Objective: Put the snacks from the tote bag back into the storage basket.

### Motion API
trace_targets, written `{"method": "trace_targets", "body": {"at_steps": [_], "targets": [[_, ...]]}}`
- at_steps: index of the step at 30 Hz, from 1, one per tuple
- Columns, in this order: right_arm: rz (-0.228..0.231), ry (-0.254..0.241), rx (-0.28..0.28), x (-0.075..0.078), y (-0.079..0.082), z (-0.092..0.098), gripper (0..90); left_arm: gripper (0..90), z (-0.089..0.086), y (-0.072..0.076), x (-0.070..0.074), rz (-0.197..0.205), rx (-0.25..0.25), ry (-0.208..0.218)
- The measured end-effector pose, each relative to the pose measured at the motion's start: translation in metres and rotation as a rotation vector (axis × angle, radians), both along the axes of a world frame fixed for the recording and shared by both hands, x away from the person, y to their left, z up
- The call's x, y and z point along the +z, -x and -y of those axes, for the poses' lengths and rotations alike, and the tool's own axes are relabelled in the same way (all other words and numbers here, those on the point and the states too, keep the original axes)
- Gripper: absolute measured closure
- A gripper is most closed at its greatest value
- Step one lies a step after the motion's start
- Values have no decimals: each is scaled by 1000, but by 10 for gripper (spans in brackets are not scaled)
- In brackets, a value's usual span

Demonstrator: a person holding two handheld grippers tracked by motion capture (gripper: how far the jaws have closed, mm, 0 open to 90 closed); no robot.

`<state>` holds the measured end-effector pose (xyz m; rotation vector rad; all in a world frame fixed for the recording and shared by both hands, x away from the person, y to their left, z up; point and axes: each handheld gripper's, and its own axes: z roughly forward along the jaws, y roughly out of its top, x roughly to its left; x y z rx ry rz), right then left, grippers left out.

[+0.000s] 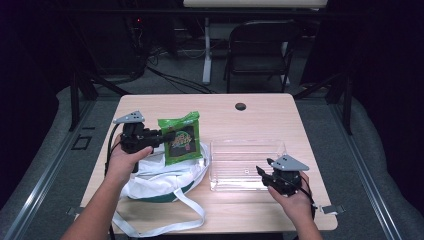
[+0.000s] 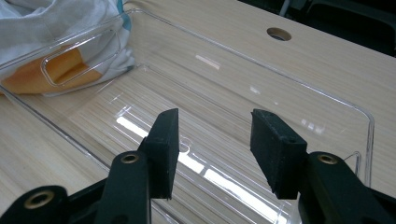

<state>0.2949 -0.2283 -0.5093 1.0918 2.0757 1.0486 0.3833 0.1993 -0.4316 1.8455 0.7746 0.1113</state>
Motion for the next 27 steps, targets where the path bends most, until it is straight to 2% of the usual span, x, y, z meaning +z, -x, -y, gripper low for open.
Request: {"method": "trace_targets", "body": {"at_steps": [13,27], "targets": [[20,8,-5,0,0,0,523,727,15,-2,2,6,-34,-3],[6,8,12,-1,0,-2,539,727,30,-4,4,6,-68,-16]]}}
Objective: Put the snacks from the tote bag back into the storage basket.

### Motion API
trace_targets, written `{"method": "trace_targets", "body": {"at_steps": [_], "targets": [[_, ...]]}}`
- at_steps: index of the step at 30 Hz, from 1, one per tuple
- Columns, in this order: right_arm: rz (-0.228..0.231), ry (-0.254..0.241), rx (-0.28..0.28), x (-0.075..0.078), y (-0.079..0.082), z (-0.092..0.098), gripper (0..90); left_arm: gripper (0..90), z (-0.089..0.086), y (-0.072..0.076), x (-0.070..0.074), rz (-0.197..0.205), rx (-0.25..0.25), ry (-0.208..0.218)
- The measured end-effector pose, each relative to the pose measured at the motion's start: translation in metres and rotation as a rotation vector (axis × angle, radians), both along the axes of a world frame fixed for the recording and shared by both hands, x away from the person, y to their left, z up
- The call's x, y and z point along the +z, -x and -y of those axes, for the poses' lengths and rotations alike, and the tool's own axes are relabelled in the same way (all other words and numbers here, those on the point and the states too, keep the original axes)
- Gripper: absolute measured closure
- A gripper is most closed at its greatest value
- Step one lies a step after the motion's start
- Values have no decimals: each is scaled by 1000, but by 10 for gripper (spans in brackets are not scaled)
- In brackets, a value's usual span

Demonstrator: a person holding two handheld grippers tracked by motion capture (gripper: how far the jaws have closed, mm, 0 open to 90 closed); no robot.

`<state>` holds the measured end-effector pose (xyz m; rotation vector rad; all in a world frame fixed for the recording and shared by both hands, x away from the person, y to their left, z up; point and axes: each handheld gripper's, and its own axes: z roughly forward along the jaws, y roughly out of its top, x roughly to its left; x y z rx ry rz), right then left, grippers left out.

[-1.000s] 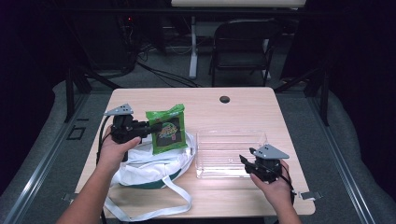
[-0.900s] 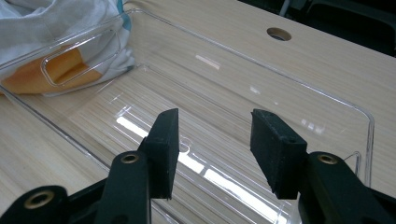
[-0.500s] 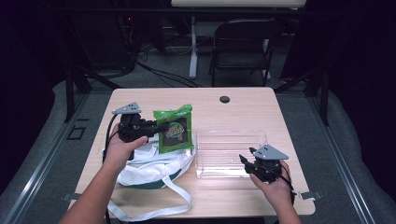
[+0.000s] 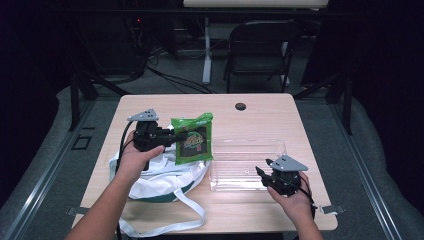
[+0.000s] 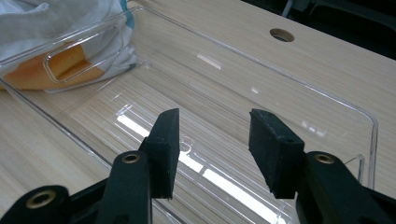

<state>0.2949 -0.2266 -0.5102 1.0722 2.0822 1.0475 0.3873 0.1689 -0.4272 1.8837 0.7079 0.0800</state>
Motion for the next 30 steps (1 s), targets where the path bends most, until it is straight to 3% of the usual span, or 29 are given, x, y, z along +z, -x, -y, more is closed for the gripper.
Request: {"method": "trace_targets", "body": {"at_steps": [9,14,18,25,27,30], "targets": [[-9,24,39,5,-2,-6,557,727,9,1,1,3,-21,-10],[3,53,52,16,-6,-8,537,727,14,1,2,8,-35,-13],[14,48,63,25,-9,-6,542,727,20,1,2,5,-46,-11],[4,54,117,42,-17,-6,580,727,28,0,2,6,-62,-2],[-35,45,143,45,-21,-6,584,727,29,0,1,3,-65,-3],[-39,55,171,50,-25,-8,593,727,30,0,1,2,-68,-1]]}}
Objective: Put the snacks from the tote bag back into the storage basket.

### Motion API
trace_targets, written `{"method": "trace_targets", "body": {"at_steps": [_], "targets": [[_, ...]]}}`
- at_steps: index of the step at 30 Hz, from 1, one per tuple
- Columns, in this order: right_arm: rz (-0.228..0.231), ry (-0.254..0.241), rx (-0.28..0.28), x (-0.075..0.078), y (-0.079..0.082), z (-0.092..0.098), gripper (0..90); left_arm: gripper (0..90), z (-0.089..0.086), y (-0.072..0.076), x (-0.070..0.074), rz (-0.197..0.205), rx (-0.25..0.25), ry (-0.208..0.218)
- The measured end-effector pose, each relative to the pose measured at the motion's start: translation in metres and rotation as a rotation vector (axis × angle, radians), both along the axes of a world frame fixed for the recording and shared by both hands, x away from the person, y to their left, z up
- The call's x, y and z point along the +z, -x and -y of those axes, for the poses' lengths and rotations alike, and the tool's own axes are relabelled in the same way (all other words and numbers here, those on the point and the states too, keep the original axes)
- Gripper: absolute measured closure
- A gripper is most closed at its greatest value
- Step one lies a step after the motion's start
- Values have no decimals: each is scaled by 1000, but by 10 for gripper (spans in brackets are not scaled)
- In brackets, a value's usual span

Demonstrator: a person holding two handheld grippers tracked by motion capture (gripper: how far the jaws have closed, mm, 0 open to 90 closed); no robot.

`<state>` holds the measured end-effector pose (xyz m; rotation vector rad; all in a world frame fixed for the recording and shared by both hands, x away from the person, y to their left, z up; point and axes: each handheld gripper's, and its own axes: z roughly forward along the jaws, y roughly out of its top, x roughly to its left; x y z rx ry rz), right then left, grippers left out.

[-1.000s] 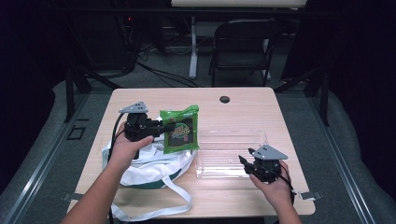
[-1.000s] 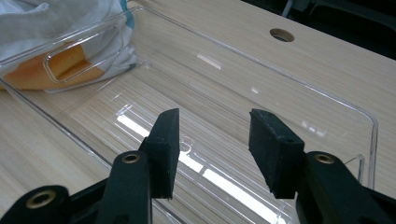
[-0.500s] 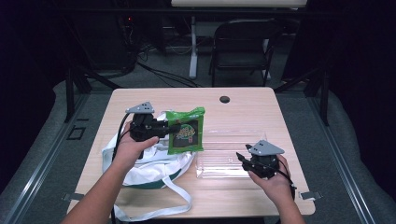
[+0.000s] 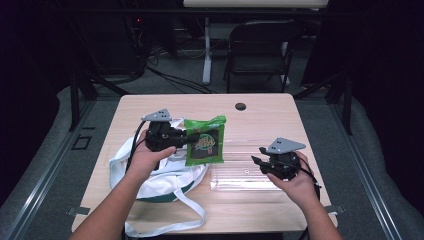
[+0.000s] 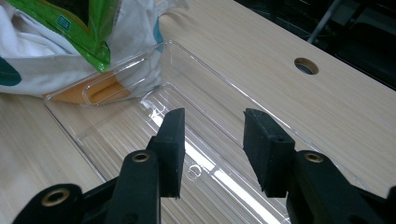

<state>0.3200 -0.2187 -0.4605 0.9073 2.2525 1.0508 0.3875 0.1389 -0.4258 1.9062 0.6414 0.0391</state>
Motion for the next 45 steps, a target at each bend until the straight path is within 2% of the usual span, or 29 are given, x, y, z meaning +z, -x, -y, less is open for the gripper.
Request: {"method": "trace_targets", "body": {"at_steps": [8,16,21,29,32,38,41,45], "targets": [[-39,45,87,18,-11,-7,619,727,3,0,1,-1,-7,0],[-62,90,147,40,-21,-12,626,727,8,2,5,8,-21,-3],[-69,144,198,56,-26,-17,624,726,10,1,6,8,-25,-8],[-99,190,278,77,-34,-24,610,727,13,-1,4,4,-35,-16],[-112,233,309,83,-38,-28,608,726,15,-1,3,1,-35,-16],[-117,278,339,94,-43,-34,601,727,18,-3,1,-5,-42,-22],[-120,274,347,97,-45,-37,601,727,20,-3,0,-6,-44,-21],[-119,301,355,104,-48,-40,601,727,22,-4,-1,-10,-47,-23]]}}
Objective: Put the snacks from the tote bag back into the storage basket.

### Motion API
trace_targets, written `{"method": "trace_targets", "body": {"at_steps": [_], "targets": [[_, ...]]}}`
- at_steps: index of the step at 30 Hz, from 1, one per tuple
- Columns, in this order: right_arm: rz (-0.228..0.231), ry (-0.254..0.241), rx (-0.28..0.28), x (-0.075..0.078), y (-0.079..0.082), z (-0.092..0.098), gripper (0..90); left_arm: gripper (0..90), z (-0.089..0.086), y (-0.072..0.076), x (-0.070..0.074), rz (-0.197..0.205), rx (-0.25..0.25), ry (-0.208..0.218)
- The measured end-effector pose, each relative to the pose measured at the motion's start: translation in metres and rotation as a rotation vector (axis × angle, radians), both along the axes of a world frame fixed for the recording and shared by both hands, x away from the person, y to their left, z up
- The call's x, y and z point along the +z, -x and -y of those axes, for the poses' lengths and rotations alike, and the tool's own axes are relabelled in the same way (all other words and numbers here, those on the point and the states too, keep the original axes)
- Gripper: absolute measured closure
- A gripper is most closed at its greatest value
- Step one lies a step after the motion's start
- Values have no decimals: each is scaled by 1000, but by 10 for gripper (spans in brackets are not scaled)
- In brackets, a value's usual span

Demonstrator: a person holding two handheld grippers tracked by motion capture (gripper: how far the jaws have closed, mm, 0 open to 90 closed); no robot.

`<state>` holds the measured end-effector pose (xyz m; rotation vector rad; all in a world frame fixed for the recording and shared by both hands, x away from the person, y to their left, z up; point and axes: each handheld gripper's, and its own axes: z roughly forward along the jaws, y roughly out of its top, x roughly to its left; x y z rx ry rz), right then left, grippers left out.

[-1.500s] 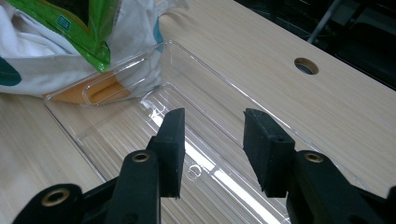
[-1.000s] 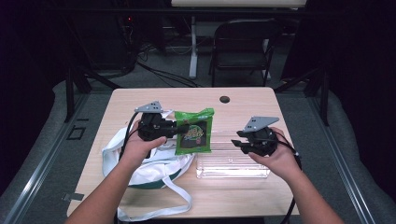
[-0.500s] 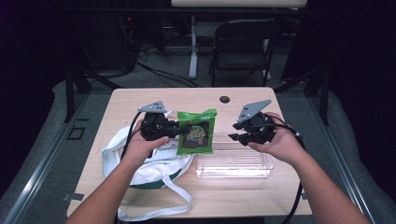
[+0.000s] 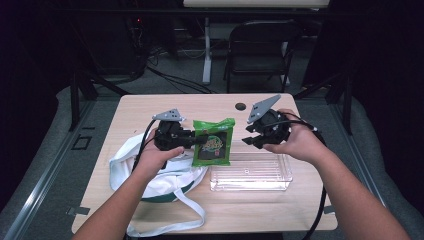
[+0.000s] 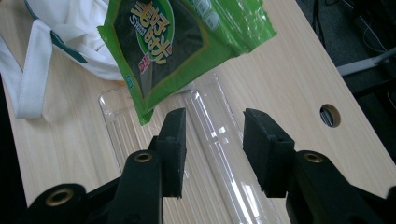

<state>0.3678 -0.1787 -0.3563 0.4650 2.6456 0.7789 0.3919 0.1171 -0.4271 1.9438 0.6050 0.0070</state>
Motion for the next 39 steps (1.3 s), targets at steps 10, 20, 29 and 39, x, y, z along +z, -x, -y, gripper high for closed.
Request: {"method": "trace_targets", "body": {"at_steps": [10,20,29,39], "targets": [[19,28,22,12,-5,-8,585,727,4,0,-1,-2,-15,0],[39,95,64,23,-7,-20,560,727,10,0,-3,0,-31,4],[41,125,93,30,-10,-29,524,727,17,1,-5,-2,-46,-2],[28,161,131,30,-13,-41,472,727,23,3,-6,4,-64,-5]]}}
